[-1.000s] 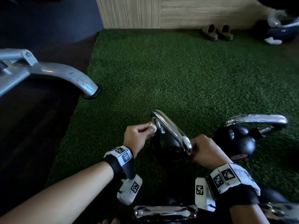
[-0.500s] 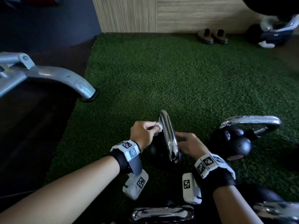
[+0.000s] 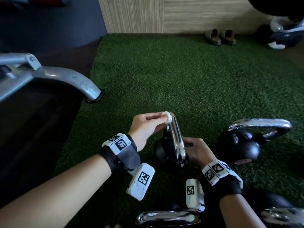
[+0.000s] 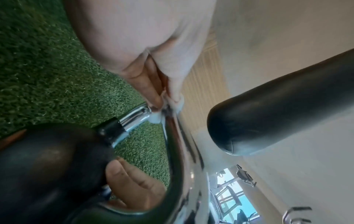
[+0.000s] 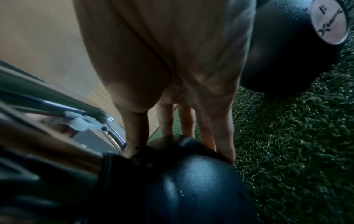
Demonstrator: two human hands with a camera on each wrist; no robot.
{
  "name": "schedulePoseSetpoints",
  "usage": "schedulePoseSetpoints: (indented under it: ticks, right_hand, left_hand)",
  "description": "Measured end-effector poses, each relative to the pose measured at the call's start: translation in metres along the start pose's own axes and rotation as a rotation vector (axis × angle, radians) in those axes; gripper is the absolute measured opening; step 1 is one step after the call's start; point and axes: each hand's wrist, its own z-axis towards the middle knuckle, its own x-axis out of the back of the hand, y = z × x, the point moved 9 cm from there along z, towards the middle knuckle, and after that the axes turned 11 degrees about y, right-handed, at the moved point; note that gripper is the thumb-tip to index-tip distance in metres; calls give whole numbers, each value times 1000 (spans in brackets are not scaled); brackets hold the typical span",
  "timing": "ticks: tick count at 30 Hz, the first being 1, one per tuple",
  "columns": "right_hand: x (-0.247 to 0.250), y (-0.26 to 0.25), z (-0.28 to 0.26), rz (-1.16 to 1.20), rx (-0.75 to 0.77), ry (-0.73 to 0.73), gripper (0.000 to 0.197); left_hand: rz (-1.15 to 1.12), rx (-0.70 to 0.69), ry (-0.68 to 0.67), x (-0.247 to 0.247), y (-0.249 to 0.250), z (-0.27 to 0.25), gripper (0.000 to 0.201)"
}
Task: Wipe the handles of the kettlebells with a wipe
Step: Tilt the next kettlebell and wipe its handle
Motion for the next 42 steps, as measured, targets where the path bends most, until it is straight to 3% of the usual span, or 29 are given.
schedulePoseSetpoints:
  ticks: [3,6,10,12,16,19,20,23,24,28,29,32,37,42]
  right_hand:
    - [0,-15,-3,-25,49,16,79]
    - [-1,-6,-2,3,-4,12,72]
    - [2,-7,-4,56,-32,0,53]
    - [3,-12,-7,64,-30,-7,37]
    - [2,-12,-6,62,-17,0,36]
    - [6,-12,-6,36,-20,19,26]
    - [5,-12,-6,37,-15,10,31]
    - [4,-4,-2,37,-47,28,70]
    - [5,-3,0,39,-43,36,73]
    - [7,-9,-1,6,-6,37,25]
    - [7,-11,-2,8,-11,40,23]
    - [10,-8,-4,50,-114,68,56]
    - [29,-36,-16,-280,-26,71,33]
    - [85,-126,-50,-241,259,394,23]
  left_hand:
    - [57,-32,-66,-2,6,-7,16]
    - [56,9,-58,0,7,-4,18]
    - [89,64,-219,-2,-8,-20,13]
    - [175,6,-293,-3,-12,-30,13]
    - [230,-155,-252,3,-9,-34,11]
    - [381,-256,-385,-4,-18,-52,15]
    - [428,-299,-423,-5,-21,-59,17]
    - [464,-404,-403,-4,-14,-68,18]
    - [476,-437,-398,-3,-14,-69,18]
    - [634,-587,-426,-4,-21,-77,16]
    - [689,-619,-426,-4,-25,-77,13]
    - [810,-695,-417,-2,-33,-71,8]
    - [725,-534,-386,10,-35,-59,14]
    - [313,-307,-183,38,-10,-45,17]
